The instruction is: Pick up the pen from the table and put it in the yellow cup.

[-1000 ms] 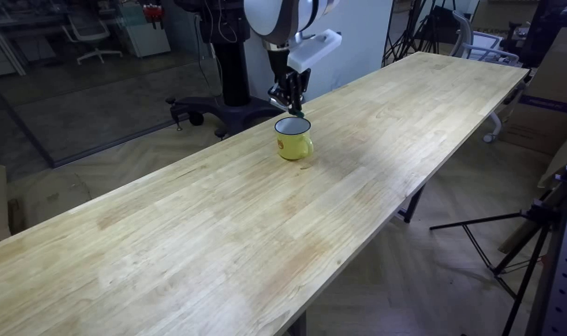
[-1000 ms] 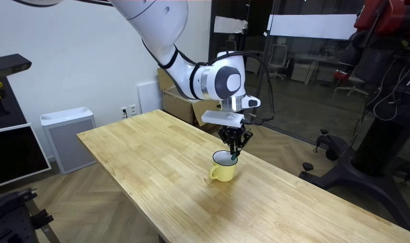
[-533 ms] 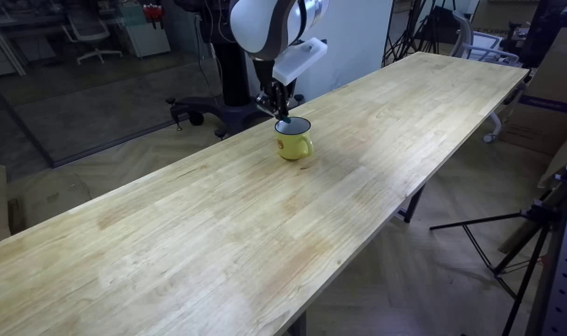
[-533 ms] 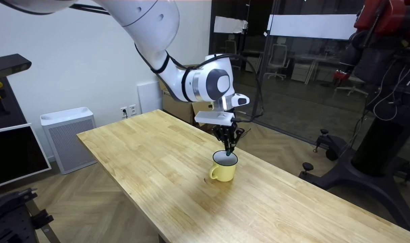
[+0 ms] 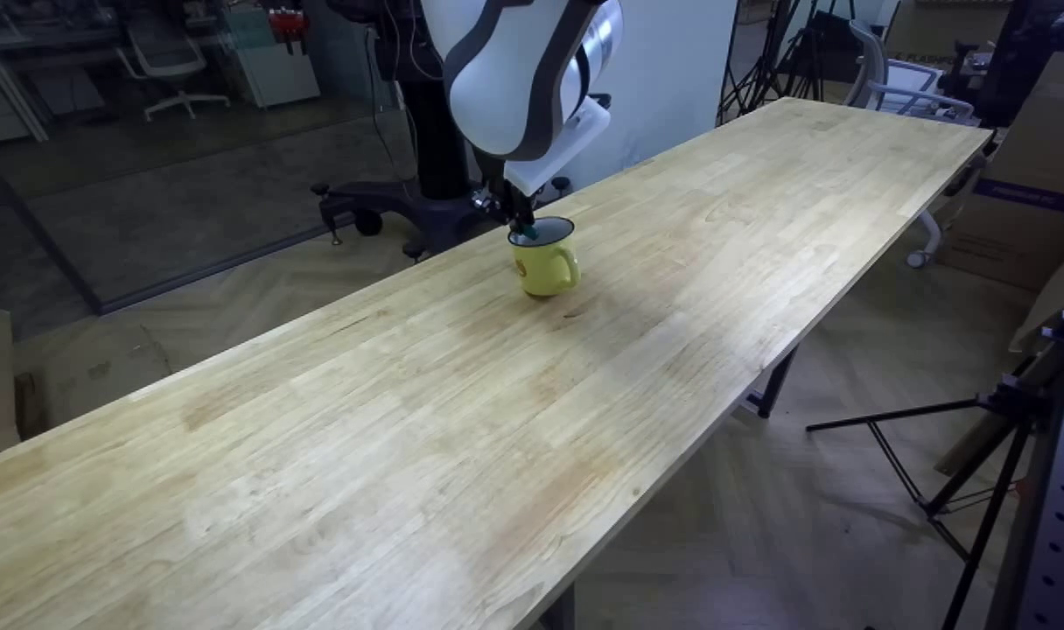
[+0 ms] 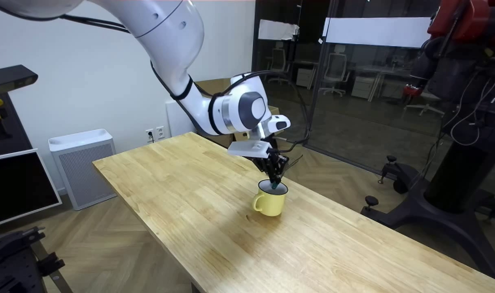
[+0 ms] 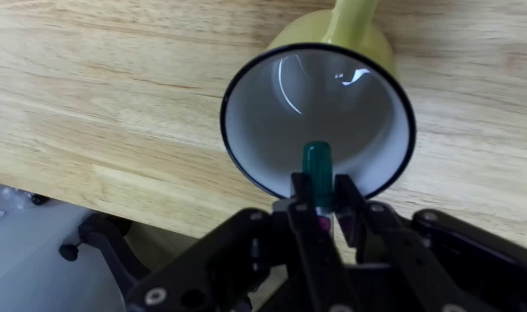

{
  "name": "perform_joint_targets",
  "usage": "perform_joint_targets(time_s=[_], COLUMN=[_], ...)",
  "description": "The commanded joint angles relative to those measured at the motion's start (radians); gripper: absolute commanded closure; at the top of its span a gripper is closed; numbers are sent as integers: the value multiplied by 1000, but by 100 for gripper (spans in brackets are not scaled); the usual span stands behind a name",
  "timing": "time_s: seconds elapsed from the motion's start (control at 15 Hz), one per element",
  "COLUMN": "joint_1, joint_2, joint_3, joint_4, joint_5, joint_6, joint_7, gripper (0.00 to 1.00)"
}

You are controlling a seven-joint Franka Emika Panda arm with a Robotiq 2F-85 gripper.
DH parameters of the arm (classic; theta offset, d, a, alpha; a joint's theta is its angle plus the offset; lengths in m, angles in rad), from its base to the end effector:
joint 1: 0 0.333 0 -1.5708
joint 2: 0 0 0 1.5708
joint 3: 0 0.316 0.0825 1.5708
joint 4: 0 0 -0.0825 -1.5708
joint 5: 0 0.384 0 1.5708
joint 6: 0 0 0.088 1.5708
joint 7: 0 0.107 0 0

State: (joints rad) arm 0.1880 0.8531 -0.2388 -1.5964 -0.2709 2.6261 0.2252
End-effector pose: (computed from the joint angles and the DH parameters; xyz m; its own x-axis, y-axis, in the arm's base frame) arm 0.7087 -0.0047 0.1570 0.9772 0.0765 0.1983 0.0124 -0.9519 0.3060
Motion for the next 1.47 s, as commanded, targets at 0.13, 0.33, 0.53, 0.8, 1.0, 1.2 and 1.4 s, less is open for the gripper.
perform_joint_targets(time_s=[0.13, 0.33, 0.53, 0.8, 1.0, 1.2, 1.4], joint_1=[95, 126, 132, 111, 89, 31, -62], joint_2=[-32, -36, -55, -143, -220, -297, -353], joint_3=[-95, -116, -101, -33, 38, 135, 243], joint_4=[-112, -145, -166, -210, -246, -277, -300], joint_5=[-50, -52, -41, -28, -15, 34, 143], joint_6=[77, 82, 47, -70, -176, -271, -345], joint_7=[130, 149, 121, 49, 5, -84, -252], gripper=[55, 36, 15, 0, 0, 0, 0])
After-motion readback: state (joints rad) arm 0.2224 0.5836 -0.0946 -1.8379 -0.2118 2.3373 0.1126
